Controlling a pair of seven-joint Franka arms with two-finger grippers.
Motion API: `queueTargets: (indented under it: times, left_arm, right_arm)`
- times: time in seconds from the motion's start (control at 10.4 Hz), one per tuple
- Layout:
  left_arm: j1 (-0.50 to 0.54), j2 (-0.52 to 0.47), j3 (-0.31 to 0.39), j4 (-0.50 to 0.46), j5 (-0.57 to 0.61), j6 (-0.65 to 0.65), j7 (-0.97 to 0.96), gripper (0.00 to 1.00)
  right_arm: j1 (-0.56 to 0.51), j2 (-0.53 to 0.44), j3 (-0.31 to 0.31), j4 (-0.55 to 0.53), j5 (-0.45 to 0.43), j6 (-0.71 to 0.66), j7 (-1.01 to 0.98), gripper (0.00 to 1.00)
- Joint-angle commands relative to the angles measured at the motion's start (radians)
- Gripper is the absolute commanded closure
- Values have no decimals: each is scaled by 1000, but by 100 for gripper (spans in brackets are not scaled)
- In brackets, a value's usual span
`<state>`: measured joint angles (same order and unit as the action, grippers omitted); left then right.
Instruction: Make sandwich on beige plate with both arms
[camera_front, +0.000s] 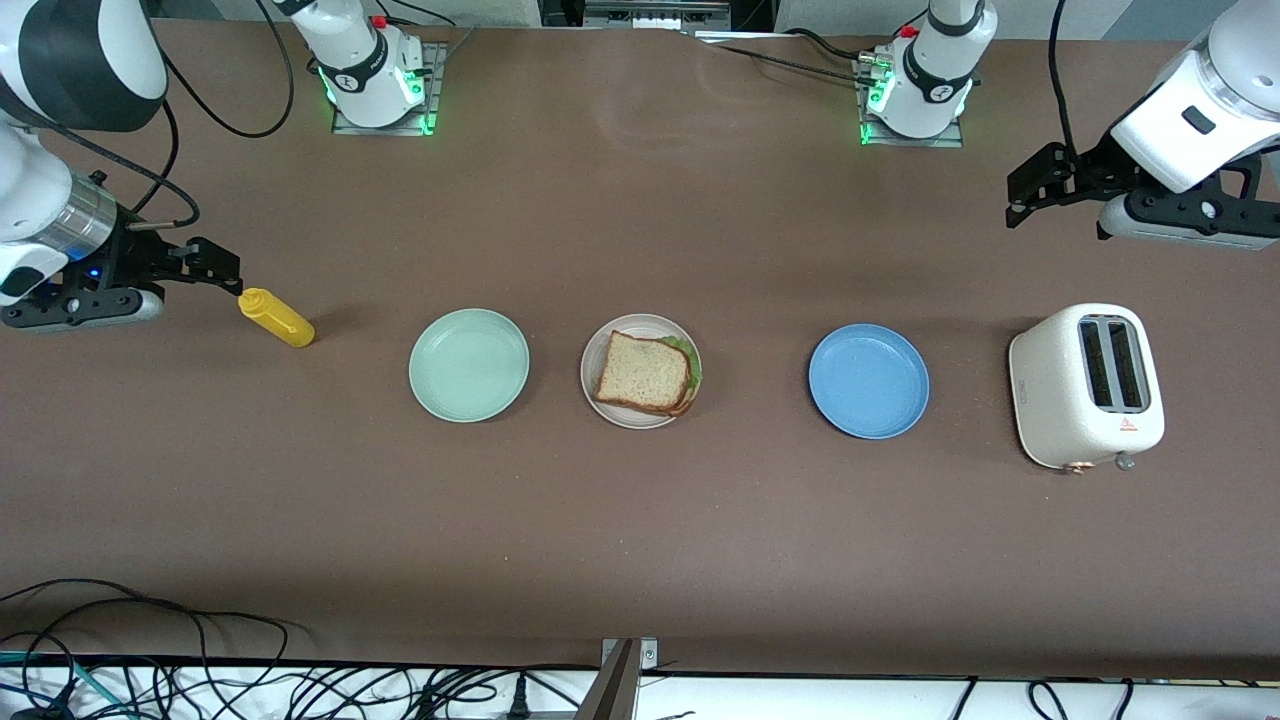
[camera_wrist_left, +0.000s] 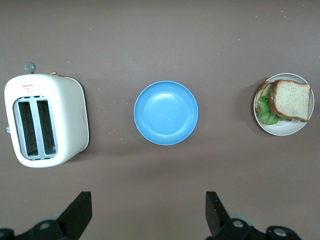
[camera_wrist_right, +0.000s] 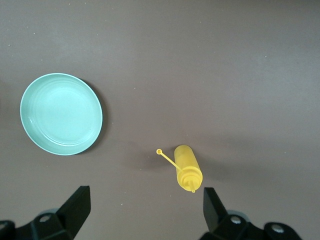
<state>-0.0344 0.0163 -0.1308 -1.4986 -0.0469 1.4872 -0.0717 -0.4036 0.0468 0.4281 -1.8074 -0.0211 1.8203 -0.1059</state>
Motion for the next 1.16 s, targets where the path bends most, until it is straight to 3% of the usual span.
queueTargets:
  times: [0.0, 0.48, 0.68, 0.87, 1.06]
  left_arm:
    - [-5, 1, -1, 43, -2, -22, 3, 0]
    - [-13, -4, -42, 47, -4, -56, -3, 0]
    - [-13, -9, -47, 49, -8, -74, -7, 0]
    - [-13, -10, -49, 49, -11, -96, -7, 0]
    - [-13, -10, -47, 49, -8, -103, -7, 0]
  right_arm:
    - [-7, -15, 8, -13, -17, 1, 20, 0]
    - [27, -10, -9, -12, -17, 2, 20, 0]
    - [86, -8, -69, -12, -17, 4, 22, 0]
    - [223, -8, -210, -12, -17, 4, 22, 0]
    - [305, -8, -260, -9, -16, 7, 23, 0]
